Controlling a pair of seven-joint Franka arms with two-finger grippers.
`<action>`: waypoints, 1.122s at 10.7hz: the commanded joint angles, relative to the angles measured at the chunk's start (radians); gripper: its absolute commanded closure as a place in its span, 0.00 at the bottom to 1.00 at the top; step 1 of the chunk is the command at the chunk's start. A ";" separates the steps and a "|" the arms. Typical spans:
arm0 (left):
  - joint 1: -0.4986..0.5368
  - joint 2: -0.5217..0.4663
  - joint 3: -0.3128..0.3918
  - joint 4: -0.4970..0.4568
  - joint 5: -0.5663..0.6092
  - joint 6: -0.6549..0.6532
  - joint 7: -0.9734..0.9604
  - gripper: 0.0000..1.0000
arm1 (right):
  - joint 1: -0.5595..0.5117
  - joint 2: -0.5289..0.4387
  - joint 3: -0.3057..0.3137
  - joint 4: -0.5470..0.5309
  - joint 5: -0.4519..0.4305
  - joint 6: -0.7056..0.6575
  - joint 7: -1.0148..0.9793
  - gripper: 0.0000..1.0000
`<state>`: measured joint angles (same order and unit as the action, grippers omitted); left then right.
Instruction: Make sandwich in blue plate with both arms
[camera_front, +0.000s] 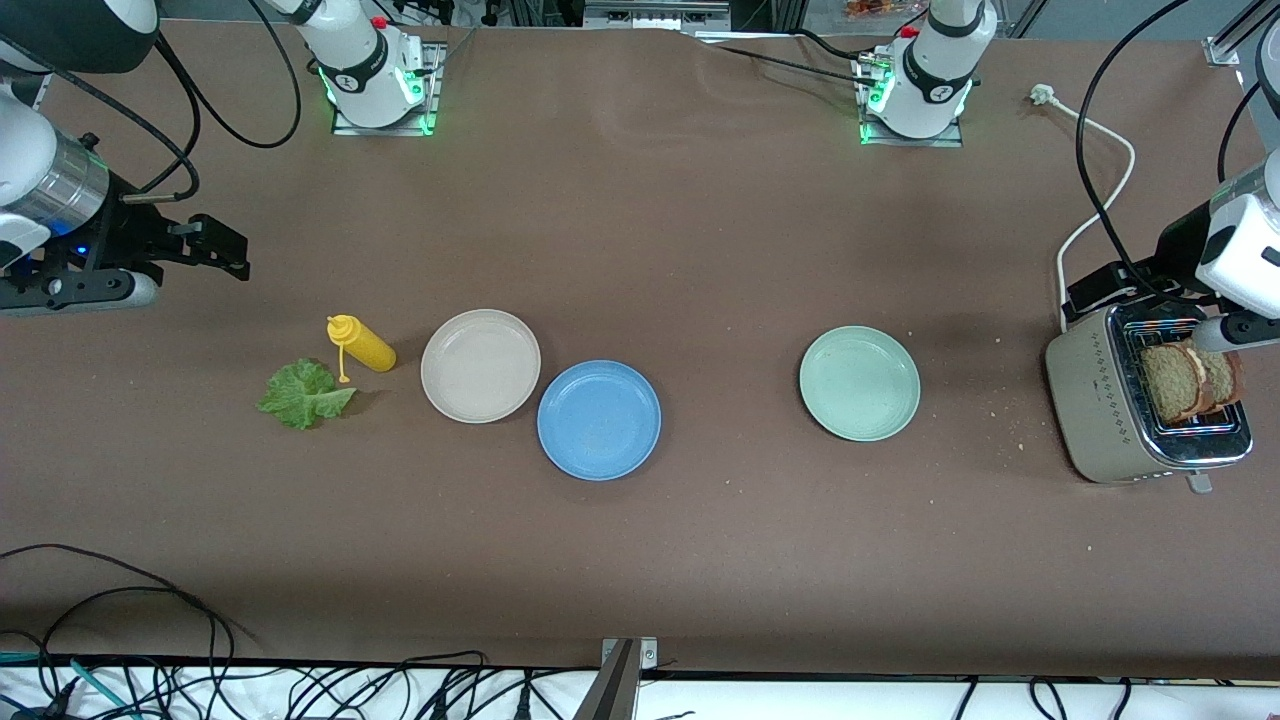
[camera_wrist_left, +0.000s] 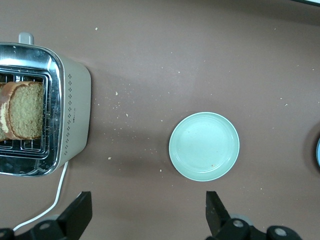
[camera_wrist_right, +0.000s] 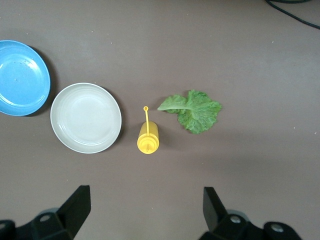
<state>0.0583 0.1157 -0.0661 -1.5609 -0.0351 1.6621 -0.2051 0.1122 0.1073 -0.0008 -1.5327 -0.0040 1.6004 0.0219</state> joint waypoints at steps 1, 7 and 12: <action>-0.002 -0.001 0.006 0.016 -0.017 -0.008 0.006 0.00 | 0.003 -0.018 0.001 -0.007 0.009 0.003 0.012 0.00; -0.002 -0.001 0.002 0.018 -0.012 -0.010 0.006 0.00 | 0.003 -0.018 0.001 -0.007 0.009 0.003 0.012 0.00; 0.005 -0.001 0.008 0.042 -0.012 -0.018 0.004 0.00 | 0.003 -0.018 0.001 -0.007 0.009 0.003 0.012 0.00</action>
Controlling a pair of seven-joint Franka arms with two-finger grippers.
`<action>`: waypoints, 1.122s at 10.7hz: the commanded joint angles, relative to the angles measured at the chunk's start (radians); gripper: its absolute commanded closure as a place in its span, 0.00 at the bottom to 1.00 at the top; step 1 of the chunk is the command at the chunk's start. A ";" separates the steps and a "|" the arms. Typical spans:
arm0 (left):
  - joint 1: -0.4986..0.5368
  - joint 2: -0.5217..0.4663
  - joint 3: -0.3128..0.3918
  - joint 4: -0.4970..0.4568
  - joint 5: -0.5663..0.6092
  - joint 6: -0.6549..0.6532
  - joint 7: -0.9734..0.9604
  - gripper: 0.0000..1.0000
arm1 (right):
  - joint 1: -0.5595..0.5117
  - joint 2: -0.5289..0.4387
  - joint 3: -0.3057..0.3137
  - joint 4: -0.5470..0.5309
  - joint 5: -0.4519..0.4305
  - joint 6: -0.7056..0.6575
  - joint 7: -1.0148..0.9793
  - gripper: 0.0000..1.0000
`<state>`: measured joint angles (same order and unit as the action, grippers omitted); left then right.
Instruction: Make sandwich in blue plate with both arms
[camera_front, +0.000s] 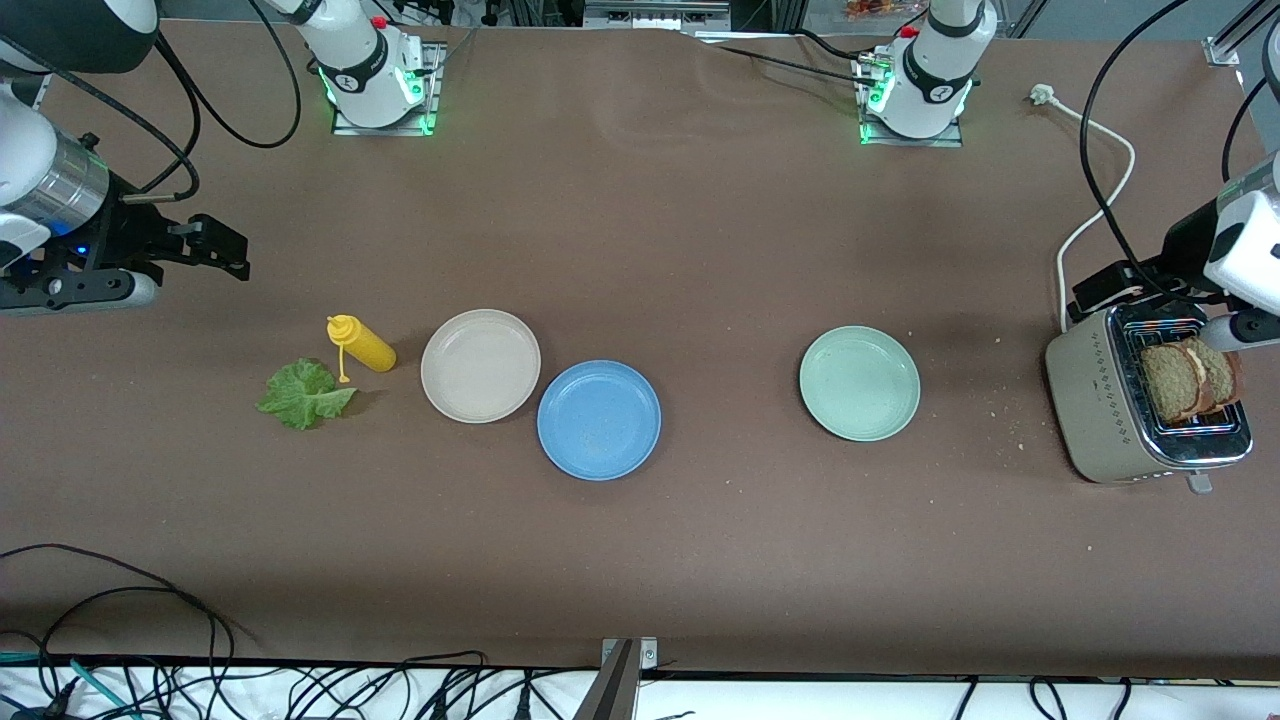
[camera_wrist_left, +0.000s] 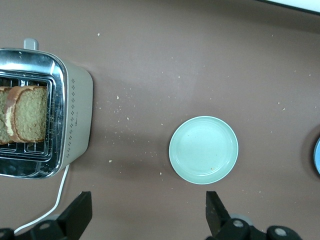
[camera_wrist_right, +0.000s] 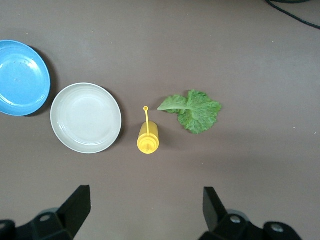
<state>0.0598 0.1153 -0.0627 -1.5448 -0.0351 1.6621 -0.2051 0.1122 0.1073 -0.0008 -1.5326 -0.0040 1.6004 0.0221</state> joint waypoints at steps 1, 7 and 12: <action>0.008 0.000 0.004 0.025 -0.012 -0.022 0.004 0.00 | 0.003 -0.017 0.001 -0.007 0.007 0.003 0.009 0.00; 0.037 0.001 0.015 0.009 -0.012 -0.033 0.013 0.00 | 0.003 -0.015 -0.001 -0.007 0.007 0.004 0.009 0.00; 0.098 0.023 0.015 0.011 -0.014 -0.033 0.038 0.00 | 0.003 -0.015 -0.001 -0.007 0.007 0.004 0.009 0.00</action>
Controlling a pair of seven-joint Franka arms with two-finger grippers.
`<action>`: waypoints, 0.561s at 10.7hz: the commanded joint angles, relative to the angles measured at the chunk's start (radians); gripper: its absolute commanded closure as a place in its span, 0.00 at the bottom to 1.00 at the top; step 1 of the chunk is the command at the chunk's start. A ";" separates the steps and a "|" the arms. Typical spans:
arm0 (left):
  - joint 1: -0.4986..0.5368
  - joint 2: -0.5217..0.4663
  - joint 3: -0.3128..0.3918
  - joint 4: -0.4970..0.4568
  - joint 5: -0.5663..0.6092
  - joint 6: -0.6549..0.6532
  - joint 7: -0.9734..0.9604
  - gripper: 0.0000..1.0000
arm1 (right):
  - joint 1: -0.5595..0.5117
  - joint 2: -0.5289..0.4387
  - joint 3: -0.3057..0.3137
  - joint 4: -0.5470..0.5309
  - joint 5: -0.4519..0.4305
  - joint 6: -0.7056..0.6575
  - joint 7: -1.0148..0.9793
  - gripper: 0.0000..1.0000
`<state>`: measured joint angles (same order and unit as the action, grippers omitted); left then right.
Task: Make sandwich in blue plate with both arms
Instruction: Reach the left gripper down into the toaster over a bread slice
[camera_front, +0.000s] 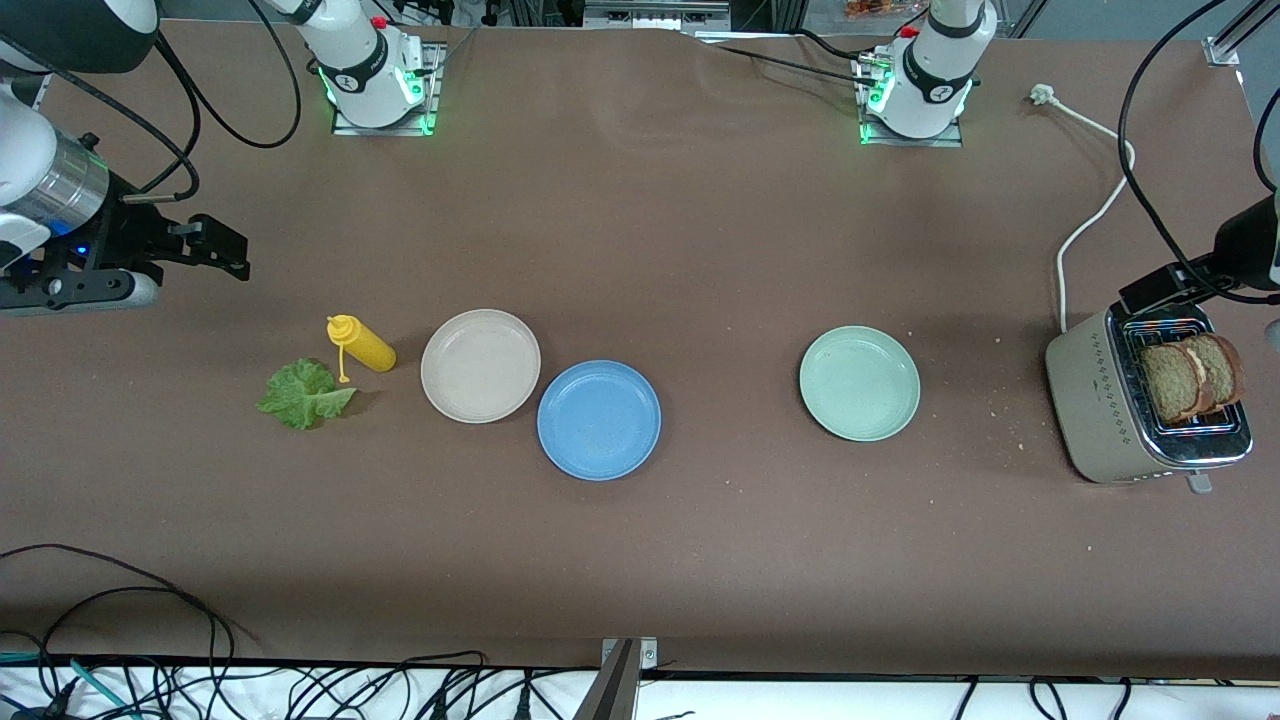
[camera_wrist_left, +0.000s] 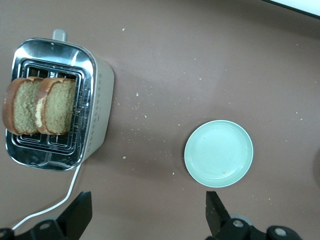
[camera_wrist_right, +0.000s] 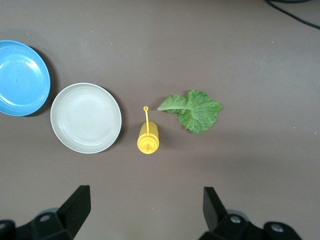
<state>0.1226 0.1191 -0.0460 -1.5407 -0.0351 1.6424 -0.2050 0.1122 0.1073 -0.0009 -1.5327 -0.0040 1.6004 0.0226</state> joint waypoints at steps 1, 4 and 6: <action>0.066 0.025 -0.002 0.007 -0.012 -0.013 0.076 0.00 | 0.003 -0.015 -0.001 -0.007 0.007 0.004 0.008 0.00; 0.141 0.083 -0.002 0.014 -0.012 -0.006 0.133 0.00 | 0.003 -0.015 -0.001 -0.007 0.007 0.004 0.008 0.00; 0.155 0.122 -0.002 0.016 -0.009 0.022 0.134 0.00 | 0.003 -0.015 -0.001 -0.007 0.007 0.004 0.008 0.00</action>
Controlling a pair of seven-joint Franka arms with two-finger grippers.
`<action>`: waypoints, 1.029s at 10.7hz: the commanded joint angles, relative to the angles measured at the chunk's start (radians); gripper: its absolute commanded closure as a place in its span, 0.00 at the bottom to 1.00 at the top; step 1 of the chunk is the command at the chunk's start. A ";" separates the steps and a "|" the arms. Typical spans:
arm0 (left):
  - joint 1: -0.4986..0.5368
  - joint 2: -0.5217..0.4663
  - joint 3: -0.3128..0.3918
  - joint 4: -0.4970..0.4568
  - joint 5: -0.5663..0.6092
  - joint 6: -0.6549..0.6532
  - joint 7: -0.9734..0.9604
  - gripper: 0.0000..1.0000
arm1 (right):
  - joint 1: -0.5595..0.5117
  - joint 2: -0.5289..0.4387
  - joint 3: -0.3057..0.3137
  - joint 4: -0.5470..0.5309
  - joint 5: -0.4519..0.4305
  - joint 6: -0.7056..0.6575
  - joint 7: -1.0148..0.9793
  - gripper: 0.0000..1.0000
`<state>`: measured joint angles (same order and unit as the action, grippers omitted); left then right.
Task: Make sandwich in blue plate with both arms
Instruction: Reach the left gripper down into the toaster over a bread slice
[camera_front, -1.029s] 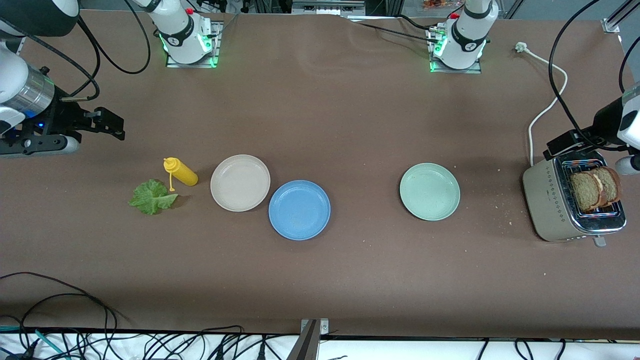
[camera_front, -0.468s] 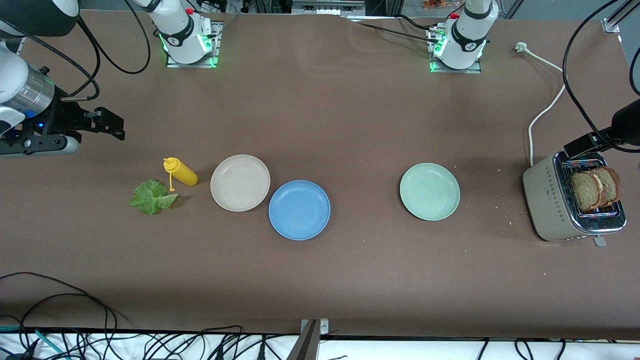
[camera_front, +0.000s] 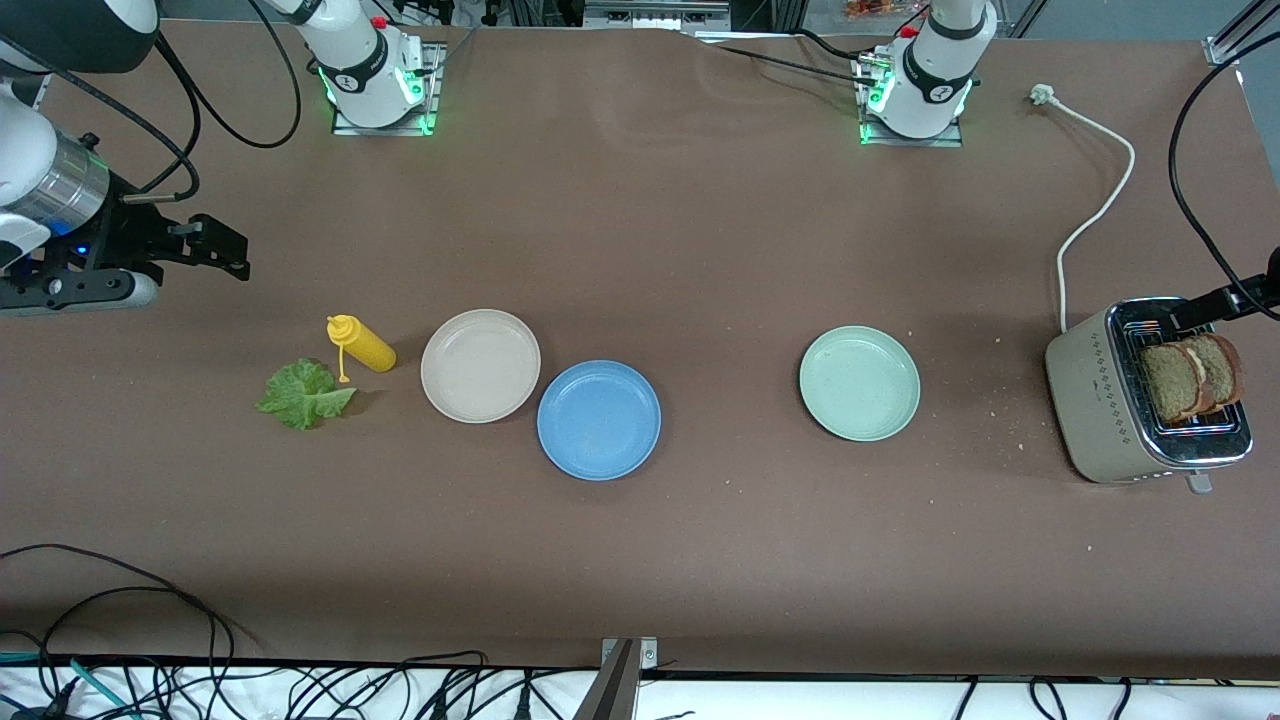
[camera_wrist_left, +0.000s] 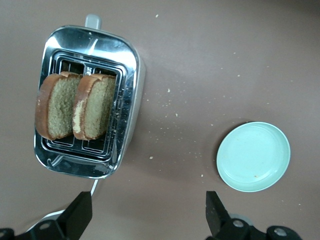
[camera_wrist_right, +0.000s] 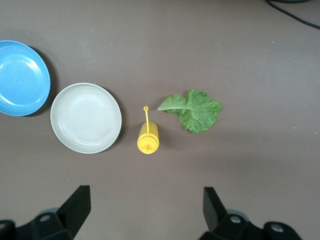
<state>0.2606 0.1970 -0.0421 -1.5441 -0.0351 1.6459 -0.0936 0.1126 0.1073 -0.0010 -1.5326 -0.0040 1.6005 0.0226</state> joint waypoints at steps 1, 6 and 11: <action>0.022 0.068 -0.005 0.019 0.003 0.041 0.023 0.00 | 0.002 -0.015 -0.001 -0.007 0.009 0.004 0.008 0.00; 0.058 0.177 -0.005 0.021 0.099 0.118 0.098 0.01 | 0.002 -0.015 -0.001 -0.007 0.007 0.004 0.008 0.00; 0.094 0.235 -0.005 0.013 0.098 0.175 0.149 0.03 | 0.002 -0.015 -0.001 -0.007 0.007 0.004 0.008 0.00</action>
<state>0.3464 0.4184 -0.0416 -1.5434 0.0431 1.8223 0.0233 0.1132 0.1073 -0.0008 -1.5324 -0.0040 1.6005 0.0227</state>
